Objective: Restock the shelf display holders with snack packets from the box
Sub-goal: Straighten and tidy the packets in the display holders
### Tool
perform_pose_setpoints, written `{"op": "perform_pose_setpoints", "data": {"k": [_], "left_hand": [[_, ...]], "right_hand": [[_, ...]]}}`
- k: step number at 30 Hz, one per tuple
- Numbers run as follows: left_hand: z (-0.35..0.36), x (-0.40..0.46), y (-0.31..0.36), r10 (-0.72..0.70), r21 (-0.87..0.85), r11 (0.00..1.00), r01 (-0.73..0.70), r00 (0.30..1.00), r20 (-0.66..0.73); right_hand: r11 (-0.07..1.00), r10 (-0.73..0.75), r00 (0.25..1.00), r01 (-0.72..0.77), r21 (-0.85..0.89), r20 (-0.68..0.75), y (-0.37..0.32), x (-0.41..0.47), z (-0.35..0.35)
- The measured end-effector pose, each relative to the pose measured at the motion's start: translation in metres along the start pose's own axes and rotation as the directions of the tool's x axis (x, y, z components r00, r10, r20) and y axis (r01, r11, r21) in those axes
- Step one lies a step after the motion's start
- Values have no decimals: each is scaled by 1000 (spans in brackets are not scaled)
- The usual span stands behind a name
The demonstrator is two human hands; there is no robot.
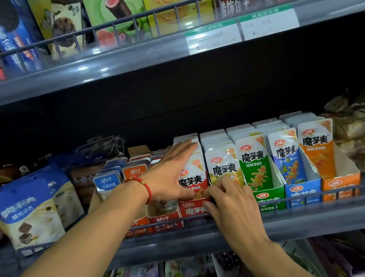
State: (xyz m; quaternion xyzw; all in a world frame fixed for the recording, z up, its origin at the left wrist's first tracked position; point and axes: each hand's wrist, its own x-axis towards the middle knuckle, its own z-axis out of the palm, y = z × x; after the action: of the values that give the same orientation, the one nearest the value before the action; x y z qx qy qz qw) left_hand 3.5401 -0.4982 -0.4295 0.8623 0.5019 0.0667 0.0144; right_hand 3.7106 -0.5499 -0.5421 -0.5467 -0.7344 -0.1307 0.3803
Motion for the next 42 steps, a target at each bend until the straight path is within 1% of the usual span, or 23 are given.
{"op": "perform_pose_setpoints", "data": {"k": [2,6,10,12,15,17,21,24,26,28,29,31,33,35,37,40,42], "left_hand": [[-1,-1,2,1,-4,1000,-1,1000,3],[-3,-2,4,3,-15,1000,-3,1000,2],[-5,-4,6,1,-22,1000,-1,1000,0],[-7,-6,8,5,-24,1000,-5,1000,10],[-7,-10,9,22,23,999,-22,1000,15],[-5,-12,10,16,43,999,-17,1000,8],[-6,-12,10,-5,33,999,4,1000,29],[-8,-7,11,-18,59,998,17,1000,19],[-7,-6,13,-23,63,998,22,1000,4],[-8,-8,14,-18,57,998,18,1000,5],[-9,-10,14,-14,53,999,14,1000,13],[-13,-14,16,-13,36,999,12,1000,22],[-18,-18,24,-29,28,999,29,1000,-8],[-20,-18,39,-26,79,996,31,998,-62],[-18,-15,60,11,193,981,9,995,-102],[-8,1,86,64,380,925,-10,989,-130],[-4,21,97,38,444,896,14,993,-108]], "right_hand": [[1000,-4,1000,4,-13,28,1,6,0],[995,-60,993,67,-75,98,8,13,0],[989,-97,991,107,-99,96,7,12,2],[991,-118,989,123,-47,87,10,10,0],[987,-154,985,149,64,83,18,4,-5],[984,-163,984,158,81,67,19,0,-8],[989,-135,987,128,78,88,18,-5,-6],[987,-133,988,124,104,84,18,-5,-7],[980,-124,989,110,164,81,19,-6,-10],[968,-82,993,60,244,83,20,-10,-17],[966,-68,995,48,255,70,21,-12,-20],[980,-74,997,72,188,6,26,-17,-25],[995,-53,998,57,76,-46,33,-20,-31],[1000,-12,998,11,-5,-64,40,-23,-36],[998,-7,1000,6,-57,-15,44,-27,-36],[998,-14,1000,15,-60,12,47,-30,-32],[999,6,1000,-6,-50,8,46,-29,-32]]}}
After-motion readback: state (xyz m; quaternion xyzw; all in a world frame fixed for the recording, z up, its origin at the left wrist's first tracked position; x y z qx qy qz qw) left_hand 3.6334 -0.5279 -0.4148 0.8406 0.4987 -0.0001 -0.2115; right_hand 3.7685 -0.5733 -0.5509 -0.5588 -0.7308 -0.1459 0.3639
